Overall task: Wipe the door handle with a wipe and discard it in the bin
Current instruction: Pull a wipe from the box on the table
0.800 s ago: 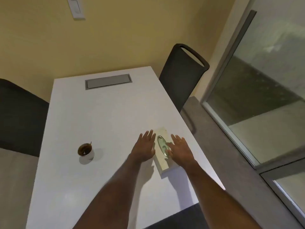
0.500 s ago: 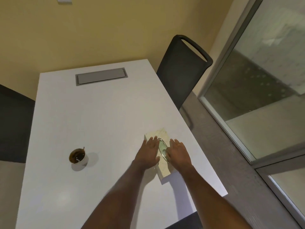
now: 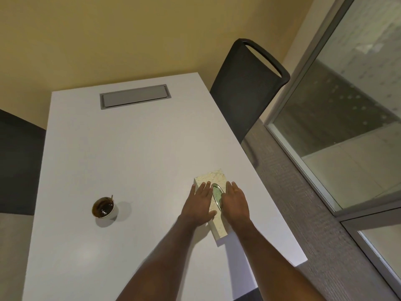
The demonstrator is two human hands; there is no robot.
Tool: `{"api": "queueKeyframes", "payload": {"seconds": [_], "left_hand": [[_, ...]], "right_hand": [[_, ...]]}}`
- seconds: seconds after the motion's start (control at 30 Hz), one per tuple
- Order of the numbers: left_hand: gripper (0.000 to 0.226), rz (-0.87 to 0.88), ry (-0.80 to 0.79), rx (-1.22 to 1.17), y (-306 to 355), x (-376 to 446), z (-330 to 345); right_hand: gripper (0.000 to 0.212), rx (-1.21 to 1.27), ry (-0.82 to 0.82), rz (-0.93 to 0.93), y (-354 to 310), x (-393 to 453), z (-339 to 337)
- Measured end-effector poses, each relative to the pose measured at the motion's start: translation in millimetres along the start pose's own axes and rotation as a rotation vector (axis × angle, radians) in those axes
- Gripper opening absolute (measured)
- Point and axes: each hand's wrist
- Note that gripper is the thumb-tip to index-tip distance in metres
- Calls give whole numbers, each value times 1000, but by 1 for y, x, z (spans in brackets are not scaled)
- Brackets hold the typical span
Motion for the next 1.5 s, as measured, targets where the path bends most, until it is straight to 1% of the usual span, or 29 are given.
{"api": "queueKeyframes", "payload": {"seconds": [0.13, 0.23, 0.3, 0.43, 0.57, 0.7, 0.73, 0.77, 0.87, 0.9, 0.97, 1.07, 1.17, 1.23, 1.3, 1.37, 1.5], "left_hand": [[88, 3, -4, -3, -2, -1, 1], [89, 9, -4, -8, -5, -2, 0], [88, 13, -5, -15, -7, -3, 0], [89, 10, -11, -17, -8, -3, -3], [89, -11, -20, -23, -6, -2, -3], [86, -23, -30, -31, -4, -2, -11], [82, -36, -6, -76, -3, -2, -15], [76, -81, 44, -200, -1, -2, -19], [45, -393, 266, -906, 11, -2, -47], [32, -433, 327, -1116, 15, -4, -57], [17, -408, 385, -1325, 26, -6, -77], [14, -341, 423, -1415, 44, -9, -105], [11, -299, 482, -1407, 60, -4, -126], [4, -270, 486, -1409, 71, 1, -139], [10, -228, 486, -1379, 83, 7, -148], [16, -199, 503, -1332, 96, 12, -156], [16, -164, 526, -1300, 134, 25, -174]], "right_hand": [[37, 60, -3, 23, 0, -4, 1], [30, 179, 66, 70, 6, -11, 0], [22, 297, 117, 139, 9, -16, -2], [3, 542, 162, 316, 13, -23, -10], [13, 755, 243, 390, 17, -28, -22], [14, 935, 312, 373, 20, -31, -50], [14, 974, 328, 362, 21, -32, -59], [13, 1009, 341, 359, 22, -33, -67], [13, 1117, 389, 377, 26, -37, -94], [13, 1150, 409, 388, 28, -39, -103], [11, 1233, 433, 425, 30, -43, -123], [10, 1370, 475, 479, 33, -47, -148], [10, 1421, 540, 496, 37, -54, -166], [14, 1445, 586, 541, 42, -58, -176], [18, 1443, 641, 621, 50, -64, -186], [13, 1479, 686, 668, 61, -72, -194], [13, 1569, 775, 721, 87, -95, -209]]}}
Point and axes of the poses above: each hand's wrist, its own x-axis towards the middle knuckle, its own z-axis out of the palm, y = z × x, and after that the axes turned 13 degrees about y, right-handed
